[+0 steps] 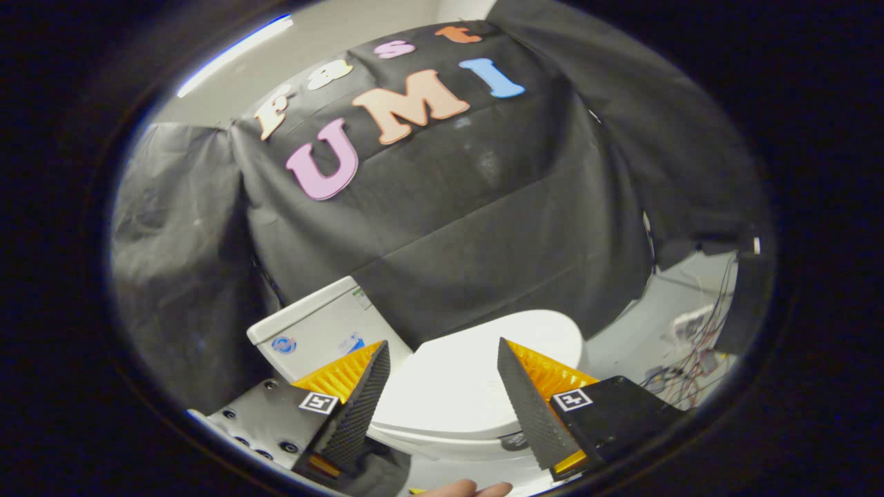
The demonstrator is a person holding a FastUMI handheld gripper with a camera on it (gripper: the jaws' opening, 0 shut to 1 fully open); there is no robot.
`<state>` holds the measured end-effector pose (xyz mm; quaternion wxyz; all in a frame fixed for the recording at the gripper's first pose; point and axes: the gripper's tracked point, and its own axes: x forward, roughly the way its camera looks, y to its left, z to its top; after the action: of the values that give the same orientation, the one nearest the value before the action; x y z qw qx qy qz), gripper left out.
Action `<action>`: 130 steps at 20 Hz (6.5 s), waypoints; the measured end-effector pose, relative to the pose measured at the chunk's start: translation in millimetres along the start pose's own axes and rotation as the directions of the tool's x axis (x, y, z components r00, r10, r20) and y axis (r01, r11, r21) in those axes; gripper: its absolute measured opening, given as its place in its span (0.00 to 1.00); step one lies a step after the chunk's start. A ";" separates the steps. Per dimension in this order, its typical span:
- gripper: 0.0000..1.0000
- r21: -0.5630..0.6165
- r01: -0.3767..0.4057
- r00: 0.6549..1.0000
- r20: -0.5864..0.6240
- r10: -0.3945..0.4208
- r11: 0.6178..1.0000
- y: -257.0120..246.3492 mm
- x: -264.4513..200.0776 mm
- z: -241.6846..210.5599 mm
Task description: Open the toilet lid.
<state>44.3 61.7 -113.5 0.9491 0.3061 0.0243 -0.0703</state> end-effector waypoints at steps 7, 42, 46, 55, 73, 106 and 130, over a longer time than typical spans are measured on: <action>0.97 0.281 0.151 0.985 -0.128 -0.119 0.948 -60.2 -19.6 -44.2; 0.11 0.605 0.409 0.874 -0.474 -0.104 0.683 -93.9 19.8 -177.8; 0.11 0.613 0.447 0.871 -0.463 -0.161 0.652 -92.9 22.9 -175.0; 0.01 0.594 0.470 0.858 -0.481 -0.180 0.653 -89.3 18.7 -172.9; 0.01 0.445 0.394 0.915 -0.277 -0.295 0.804 -28.7 16.9 -93.1; 0.01 0.191 0.396 0.911 -0.208 -0.358 0.898 82.5 33.8 -31.7; 0.00 -0.156 0.389 0.897 -0.159 -0.412 0.908 189.9 63.1 -18.0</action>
<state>134.9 217.2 -24.0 0.9243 0.2420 0.1806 -0.2336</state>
